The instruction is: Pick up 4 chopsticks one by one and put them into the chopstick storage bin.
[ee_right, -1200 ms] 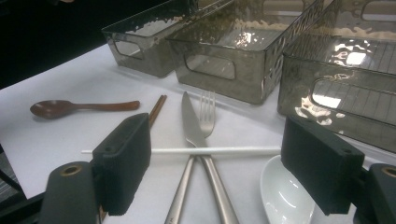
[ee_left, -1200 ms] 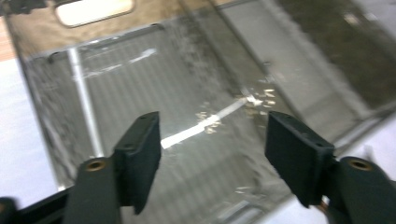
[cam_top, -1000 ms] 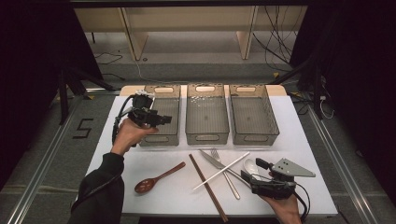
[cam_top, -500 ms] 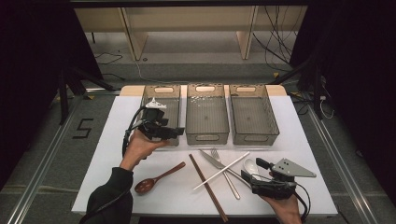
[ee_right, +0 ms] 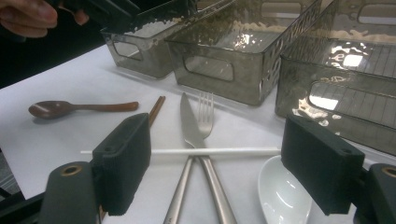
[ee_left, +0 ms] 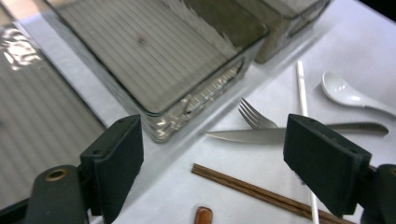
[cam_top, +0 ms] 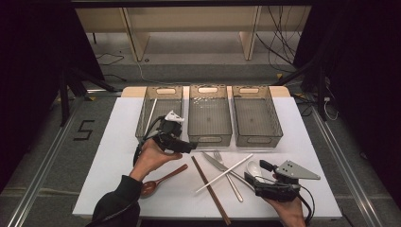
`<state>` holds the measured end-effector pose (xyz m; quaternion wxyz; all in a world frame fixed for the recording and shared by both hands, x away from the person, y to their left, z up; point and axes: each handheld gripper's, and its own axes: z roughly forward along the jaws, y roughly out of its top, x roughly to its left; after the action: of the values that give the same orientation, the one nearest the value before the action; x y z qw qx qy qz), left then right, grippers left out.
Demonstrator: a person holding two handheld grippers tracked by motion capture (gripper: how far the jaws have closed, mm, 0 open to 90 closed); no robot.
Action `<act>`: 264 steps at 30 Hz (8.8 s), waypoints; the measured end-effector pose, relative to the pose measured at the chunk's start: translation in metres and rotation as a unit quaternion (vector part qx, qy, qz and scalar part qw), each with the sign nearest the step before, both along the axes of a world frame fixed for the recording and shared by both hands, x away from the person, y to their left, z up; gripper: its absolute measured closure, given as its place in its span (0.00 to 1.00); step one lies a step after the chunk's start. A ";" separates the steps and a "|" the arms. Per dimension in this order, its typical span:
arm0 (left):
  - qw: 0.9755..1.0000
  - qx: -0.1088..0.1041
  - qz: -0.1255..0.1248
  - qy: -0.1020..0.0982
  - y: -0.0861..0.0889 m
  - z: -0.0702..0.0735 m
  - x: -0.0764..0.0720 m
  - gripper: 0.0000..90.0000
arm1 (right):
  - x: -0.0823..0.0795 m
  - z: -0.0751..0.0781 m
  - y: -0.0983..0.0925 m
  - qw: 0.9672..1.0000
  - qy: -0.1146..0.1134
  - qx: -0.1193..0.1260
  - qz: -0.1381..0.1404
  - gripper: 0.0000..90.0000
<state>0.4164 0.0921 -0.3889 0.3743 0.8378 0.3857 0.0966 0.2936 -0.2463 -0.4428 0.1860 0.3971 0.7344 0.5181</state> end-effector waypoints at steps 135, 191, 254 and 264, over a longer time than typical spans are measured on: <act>0.994 0.063 -0.092 -0.013 -0.031 -0.004 -0.022 0.95 | 0.001 -0.001 0.000 1.000 0.001 -0.002 0.001 0.28; 0.993 -0.015 0.113 -0.024 0.101 -0.001 0.042 0.95 | 0.001 -0.002 0.001 1.000 0.005 -0.003 0.002 0.28; 0.983 0.006 0.183 0.029 0.104 -0.017 0.099 0.63 | 0.001 -0.002 0.000 1.000 0.006 0.001 0.001 0.28; 0.987 -0.038 0.154 0.022 0.100 -0.003 0.064 0.38 | 0.001 -0.002 0.001 1.000 0.008 0.001 0.003 0.28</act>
<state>0.4806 0.1925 -0.3916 0.3784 0.7553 0.5215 0.1201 0.2948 -0.2451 -0.4446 0.1782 0.3993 0.7363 0.5164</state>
